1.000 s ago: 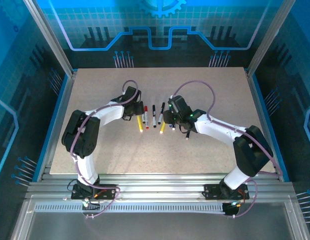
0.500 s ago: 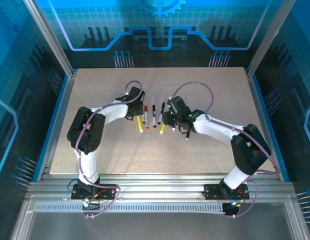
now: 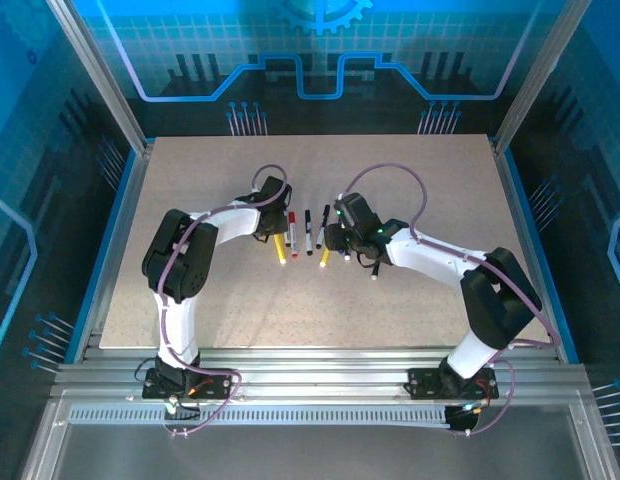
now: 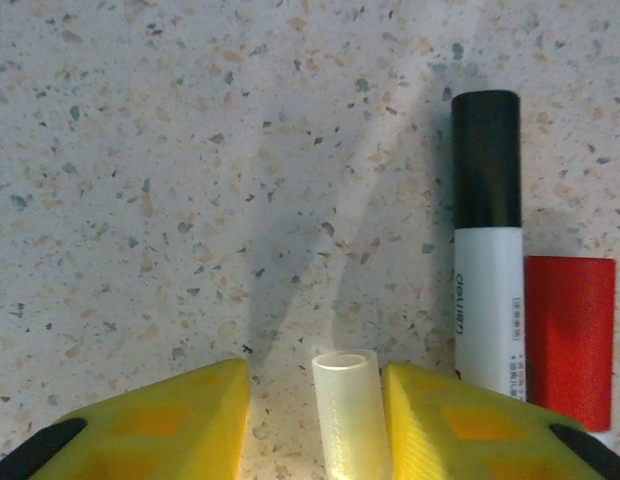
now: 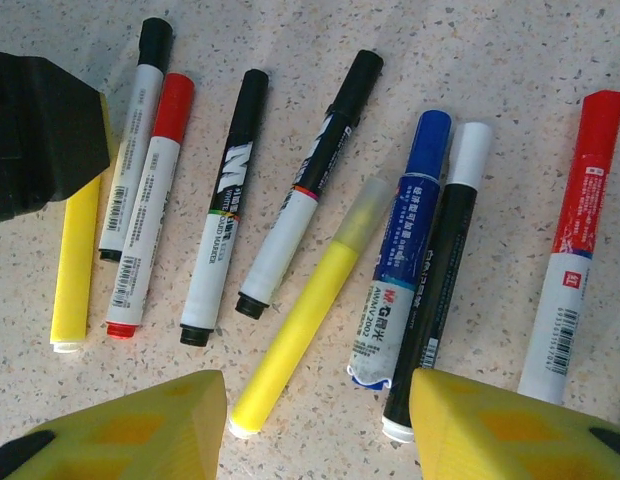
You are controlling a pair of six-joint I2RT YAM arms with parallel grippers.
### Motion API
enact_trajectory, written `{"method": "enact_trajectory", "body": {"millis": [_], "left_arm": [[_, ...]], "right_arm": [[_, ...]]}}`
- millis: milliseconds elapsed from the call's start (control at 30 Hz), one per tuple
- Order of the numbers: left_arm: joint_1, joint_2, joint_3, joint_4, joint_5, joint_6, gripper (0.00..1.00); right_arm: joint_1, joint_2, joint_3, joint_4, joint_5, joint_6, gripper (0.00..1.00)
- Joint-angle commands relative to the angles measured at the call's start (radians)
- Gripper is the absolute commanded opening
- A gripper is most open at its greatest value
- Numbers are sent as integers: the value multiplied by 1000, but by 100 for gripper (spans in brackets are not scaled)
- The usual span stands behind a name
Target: Open the pen caps
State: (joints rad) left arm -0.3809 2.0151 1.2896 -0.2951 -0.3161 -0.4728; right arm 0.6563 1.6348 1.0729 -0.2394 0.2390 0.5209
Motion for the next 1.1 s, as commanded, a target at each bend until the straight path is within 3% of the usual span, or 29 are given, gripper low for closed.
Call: {"method": "enact_trajectory", "body": {"millis": [0,1067], "left_arm": [[-9,24,31,-33,22,-17,40],[-7,49,62,-58,57,-21,19]], "right_arm": [[19,22,14,-21,-20,17,53],[75,102,88,-47,-46,7,53]]}}
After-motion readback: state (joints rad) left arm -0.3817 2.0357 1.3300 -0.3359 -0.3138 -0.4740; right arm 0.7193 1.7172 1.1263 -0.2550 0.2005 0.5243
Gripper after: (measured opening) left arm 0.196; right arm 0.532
